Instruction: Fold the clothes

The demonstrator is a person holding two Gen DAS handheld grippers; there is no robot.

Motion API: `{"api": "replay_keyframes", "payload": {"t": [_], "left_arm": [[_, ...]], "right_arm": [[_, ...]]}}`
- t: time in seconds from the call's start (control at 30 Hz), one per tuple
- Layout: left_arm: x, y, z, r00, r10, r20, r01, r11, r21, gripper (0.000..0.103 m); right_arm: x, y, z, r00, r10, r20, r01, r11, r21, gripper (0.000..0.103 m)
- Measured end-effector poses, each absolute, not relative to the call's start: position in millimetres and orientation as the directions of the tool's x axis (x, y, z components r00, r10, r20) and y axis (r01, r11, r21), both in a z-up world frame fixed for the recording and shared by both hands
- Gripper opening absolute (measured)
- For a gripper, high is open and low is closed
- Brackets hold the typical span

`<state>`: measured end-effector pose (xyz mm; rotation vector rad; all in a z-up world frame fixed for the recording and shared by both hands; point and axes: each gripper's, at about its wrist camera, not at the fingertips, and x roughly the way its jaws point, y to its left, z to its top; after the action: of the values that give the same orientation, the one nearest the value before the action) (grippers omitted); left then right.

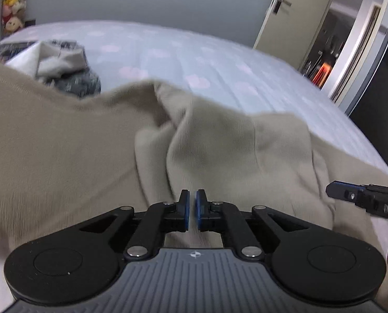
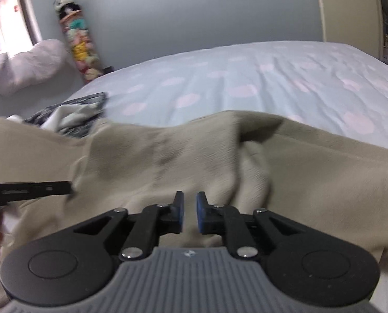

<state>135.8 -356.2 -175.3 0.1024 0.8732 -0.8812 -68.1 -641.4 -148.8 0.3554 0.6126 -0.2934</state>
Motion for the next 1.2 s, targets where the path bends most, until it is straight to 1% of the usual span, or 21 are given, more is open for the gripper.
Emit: {"api": "replay_keyframes", "payload": {"t": [0.03,0.1,0.17,0.27,0.3,0.33,0.37,0.4,0.47,0.5,0.6,0.63,0.73,0.8,0.97,1.07,1.2], "left_arm": [[132,-355,-178,0.316,-0.618,-0.72,0.703,0.662,-0.259,0.002],[128,-350,-188,0.284,-0.575,-0.767,0.674,0.689,-0.266,0.002],[122,-342,-193,0.273,-0.546,-0.792,0.646,0.714,-0.269,0.003],[109,-317,-186,0.297,-0.55,-0.78,0.603,0.742,-0.294,0.003],[105,-307,-183,0.308,-0.558,-0.771,0.59,0.748,-0.305,0.004],[100,-296,-180,0.32,-0.564,-0.762,0.577,0.753,-0.316,0.007],[99,-285,-175,0.333,-0.561,-0.757,0.566,0.762,-0.316,0.011],[97,-275,-170,0.347,-0.559,-0.753,0.555,0.77,-0.315,0.012],[94,-254,-161,0.374,-0.553,-0.745,0.532,0.786,-0.316,0.013],[96,-242,-155,0.384,-0.552,-0.74,0.519,0.792,-0.321,0.013],[106,-207,-134,0.438,-0.543,-0.717,0.48,0.815,-0.324,0.015],[111,-195,-127,0.458,-0.538,-0.708,0.468,0.823,-0.323,0.017],[125,-159,-108,0.517,-0.521,-0.68,0.428,0.845,-0.322,0.022],[134,-136,-95,0.555,-0.507,-0.66,0.401,0.858,-0.321,0.023],[159,-79,-67,0.642,-0.46,-0.613,0.331,0.888,-0.319,0.029],[181,-46,-57,0.682,-0.422,-0.598,0.288,0.906,-0.31,0.03],[211,0,-49,0.704,-0.409,-0.58,0.249,0.908,-0.337,0.03]], "right_arm": [[-70,-633,-151,0.774,-0.153,-0.614,0.361,0.904,0.23,0.03],[-73,-620,-160,0.75,-0.14,-0.646,0.36,0.907,0.22,0.03],[-75,-614,-173,0.708,-0.137,-0.692,0.382,0.899,0.214,0.03],[-88,-614,-170,0.729,-0.142,-0.67,0.407,0.876,0.258,0.03],[-92,-613,-169,0.737,-0.144,-0.66,0.415,0.868,0.274,0.031],[-96,-612,-165,0.75,-0.149,-0.644,0.417,0.863,0.285,0.038],[-100,-611,-161,0.763,-0.156,-0.627,0.418,0.859,0.295,0.042],[-104,-608,-158,0.773,-0.16,-0.614,0.42,0.854,0.306,0.047],[-111,-602,-151,0.789,-0.16,-0.593,0.419,0.846,0.329,0.047],[-114,-598,-149,0.795,-0.155,-0.586,0.416,0.843,0.341,0.049],[-129,-584,-146,0.81,-0.143,-0.569,0.406,0.837,0.368,0.061],[-131,-580,-146,0.808,-0.151,-0.57,0.411,0.837,0.362,0.063],[-139,-570,-146,0.797,-0.183,-0.575,0.433,0.837,0.334,0.063],[-142,-567,-145,0.792,-0.205,-0.576,0.449,0.834,0.32,0.063],[-137,-567,-154,0.745,-0.241,-0.622,0.494,0.827,0.27,0.063],[-134,-568,-160,0.715,-0.263,-0.648,0.521,0.818,0.243,0.063],[-131,-570,-163,0.69,-0.274,-0.669,0.541,0.81,0.226,0.063]]}}
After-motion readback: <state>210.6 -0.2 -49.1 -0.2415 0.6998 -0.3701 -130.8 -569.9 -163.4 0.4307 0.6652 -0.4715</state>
